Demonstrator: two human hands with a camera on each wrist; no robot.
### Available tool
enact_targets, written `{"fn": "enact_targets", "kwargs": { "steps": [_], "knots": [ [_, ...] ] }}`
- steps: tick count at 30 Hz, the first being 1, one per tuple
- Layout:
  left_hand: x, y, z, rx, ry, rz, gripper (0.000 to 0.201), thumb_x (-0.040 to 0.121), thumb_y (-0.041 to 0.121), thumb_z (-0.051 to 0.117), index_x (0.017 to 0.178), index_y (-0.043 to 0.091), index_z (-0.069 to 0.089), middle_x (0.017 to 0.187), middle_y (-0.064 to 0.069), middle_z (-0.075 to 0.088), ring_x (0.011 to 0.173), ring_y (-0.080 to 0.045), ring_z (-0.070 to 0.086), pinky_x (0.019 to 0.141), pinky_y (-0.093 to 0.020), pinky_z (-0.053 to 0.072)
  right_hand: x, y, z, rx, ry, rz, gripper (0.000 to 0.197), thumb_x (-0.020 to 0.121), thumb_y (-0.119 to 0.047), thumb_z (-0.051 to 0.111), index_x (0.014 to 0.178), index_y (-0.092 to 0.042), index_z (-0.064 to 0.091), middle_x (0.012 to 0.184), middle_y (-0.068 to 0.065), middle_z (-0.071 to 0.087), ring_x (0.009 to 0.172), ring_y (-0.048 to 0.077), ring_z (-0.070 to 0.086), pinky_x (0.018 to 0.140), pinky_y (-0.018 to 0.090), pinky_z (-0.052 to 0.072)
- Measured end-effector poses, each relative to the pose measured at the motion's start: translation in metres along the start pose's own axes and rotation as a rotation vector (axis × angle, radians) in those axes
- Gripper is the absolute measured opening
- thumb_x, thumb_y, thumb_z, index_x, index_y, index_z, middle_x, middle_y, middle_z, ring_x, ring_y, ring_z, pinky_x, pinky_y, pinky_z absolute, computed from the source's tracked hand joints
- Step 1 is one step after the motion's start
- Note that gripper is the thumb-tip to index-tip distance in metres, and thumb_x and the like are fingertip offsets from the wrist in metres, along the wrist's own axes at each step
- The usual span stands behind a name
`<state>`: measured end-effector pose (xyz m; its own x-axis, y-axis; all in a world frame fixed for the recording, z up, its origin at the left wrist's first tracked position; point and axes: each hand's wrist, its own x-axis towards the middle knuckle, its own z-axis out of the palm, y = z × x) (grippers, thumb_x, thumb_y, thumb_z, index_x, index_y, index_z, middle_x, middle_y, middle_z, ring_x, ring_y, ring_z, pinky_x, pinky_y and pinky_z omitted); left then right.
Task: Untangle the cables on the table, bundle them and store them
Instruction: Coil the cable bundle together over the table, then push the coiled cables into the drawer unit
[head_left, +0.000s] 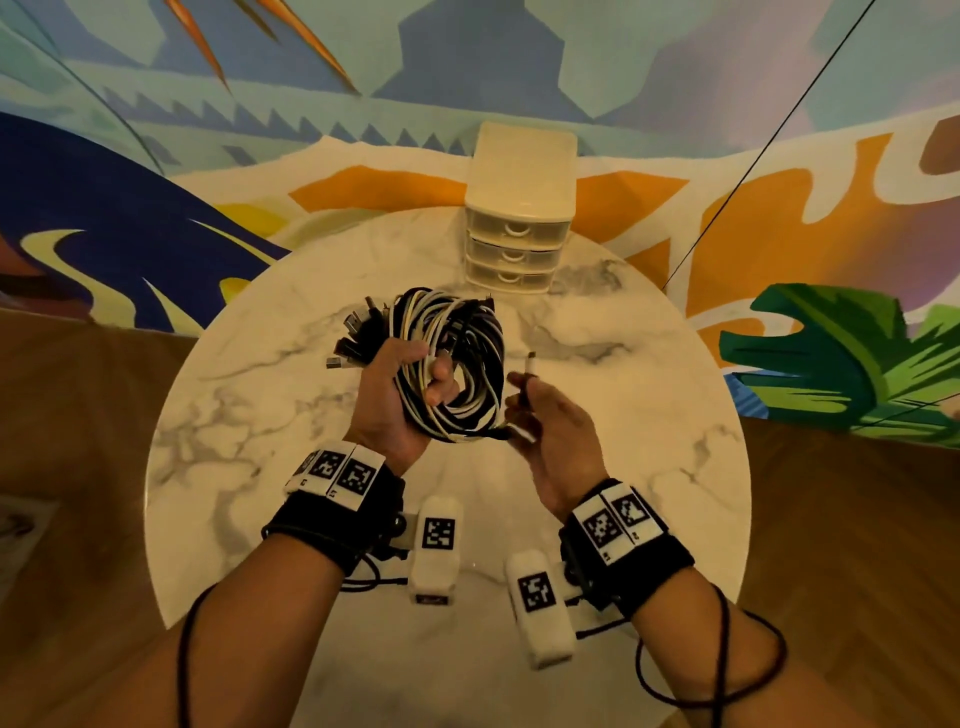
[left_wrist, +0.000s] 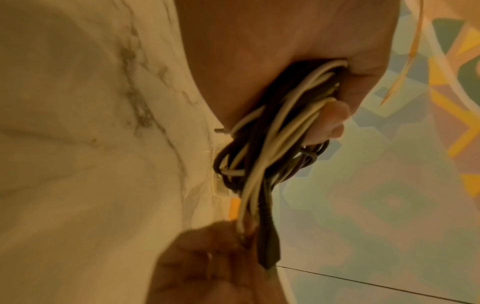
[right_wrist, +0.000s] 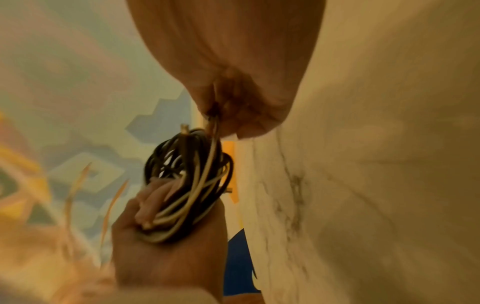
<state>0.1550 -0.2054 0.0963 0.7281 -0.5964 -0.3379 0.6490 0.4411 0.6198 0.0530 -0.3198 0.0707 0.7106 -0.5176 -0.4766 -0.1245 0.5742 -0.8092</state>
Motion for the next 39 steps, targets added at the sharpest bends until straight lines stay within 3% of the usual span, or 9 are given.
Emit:
{"fn": "enact_targets", "kwargs": {
  "steps": [5,9,13,16,22,28,33,36,39],
  "knots": [
    [0.004,0.003,-0.001,0.057,0.001,-0.037,0.018,0.085,0.016,0.038,0.069,0.012,0.042,0.056,0.000,0.044,0.048,-0.013,0.030,0.054,-0.024,0.038,0.002,-0.017,0.003,-0.710,-0.133,-0.686,0.024,0.094,-0.014,0.053,0.105,-0.031,0.068,0.074,-0.014,0.054,0.070,-0.001,0.052,0.069,0.011,0.039],
    [0.002,0.000,0.001,0.107,-0.003,-0.062,0.022,0.085,0.020,0.039,0.065,0.011,0.042,0.052,0.000,0.042,0.048,-0.014,0.032,0.060,-0.029,0.038,0.010,-0.034,0.007,-1.034,-0.224,-0.790,0.023,0.087,-0.010,0.062,0.108,-0.016,0.072,0.074,-0.010,0.053,0.072,0.002,0.047,0.066,0.010,0.033],
    [0.001,-0.004,0.008,0.138,0.014,-0.102,0.028,0.084,0.024,0.042,0.060,0.010,0.047,0.047,-0.001,0.039,0.047,-0.016,0.035,0.057,-0.029,0.036,0.017,-0.035,0.017,-1.318,-0.287,-0.903,0.022,0.086,-0.011,0.053,0.094,-0.015,0.073,0.082,0.002,0.057,0.080,0.017,0.039,0.072,0.028,0.036],
    [0.003,-0.003,0.008,0.161,0.040,-0.089,0.030,0.087,0.022,0.039,0.061,0.009,0.050,0.049,-0.002,0.041,0.044,-0.014,0.036,0.056,-0.029,0.034,0.023,-0.032,0.018,-1.395,-0.326,-0.835,0.026,0.089,-0.012,0.045,0.099,-0.013,0.069,0.094,0.005,0.056,0.087,0.023,0.042,0.077,0.037,0.039],
    [0.009,0.002,-0.002,0.089,0.051,-0.065,0.017,0.084,0.018,0.041,0.071,0.010,0.048,0.058,-0.001,0.048,0.046,-0.012,0.036,0.063,-0.029,0.036,0.033,-0.037,0.020,-1.105,-0.198,-0.766,0.015,0.081,-0.012,0.068,0.096,-0.012,0.070,0.083,-0.005,0.047,0.070,0.012,0.049,0.064,0.015,0.036],
    [0.020,0.003,-0.002,0.122,0.011,-0.108,0.019,0.085,0.017,0.040,0.069,0.010,0.046,0.055,0.000,0.046,0.043,-0.011,0.035,0.051,-0.026,0.035,0.048,-0.039,0.033,-1.245,-0.095,-0.580,0.032,0.079,-0.039,0.066,0.084,-0.018,0.042,0.078,-0.006,0.048,0.067,0.012,0.046,0.055,0.028,0.033],
    [0.042,0.015,-0.003,0.113,0.044,-0.081,0.022,0.084,0.015,0.042,0.063,0.012,0.047,0.056,-0.001,0.046,0.044,-0.012,0.034,0.059,-0.030,0.032,0.081,-0.045,0.025,-0.926,-0.010,-0.547,0.010,0.091,-0.027,0.056,0.087,-0.018,0.054,0.075,-0.001,0.058,0.066,0.012,0.050,0.061,0.026,0.038],
    [0.059,0.028,-0.010,0.093,0.108,-0.074,0.031,0.083,0.016,0.042,0.054,0.016,0.050,0.057,0.000,0.046,0.044,-0.011,0.034,0.061,-0.030,0.028,0.123,-0.045,0.011,-1.077,-0.005,-0.412,0.019,0.094,-0.023,0.050,0.108,-0.016,0.060,0.087,0.005,0.061,0.085,0.023,0.058,0.073,0.028,0.039],
    [0.077,0.037,-0.013,0.058,0.160,-0.055,0.037,0.085,0.014,0.040,0.050,0.017,0.051,0.058,-0.001,0.047,0.042,-0.011,0.034,0.061,-0.030,0.028,0.168,-0.033,0.008,-1.392,-0.121,-0.235,0.047,0.093,-0.025,0.049,0.139,-0.019,0.041,0.110,0.012,0.061,0.105,0.030,0.056,0.087,0.032,0.044]
  ]
}}
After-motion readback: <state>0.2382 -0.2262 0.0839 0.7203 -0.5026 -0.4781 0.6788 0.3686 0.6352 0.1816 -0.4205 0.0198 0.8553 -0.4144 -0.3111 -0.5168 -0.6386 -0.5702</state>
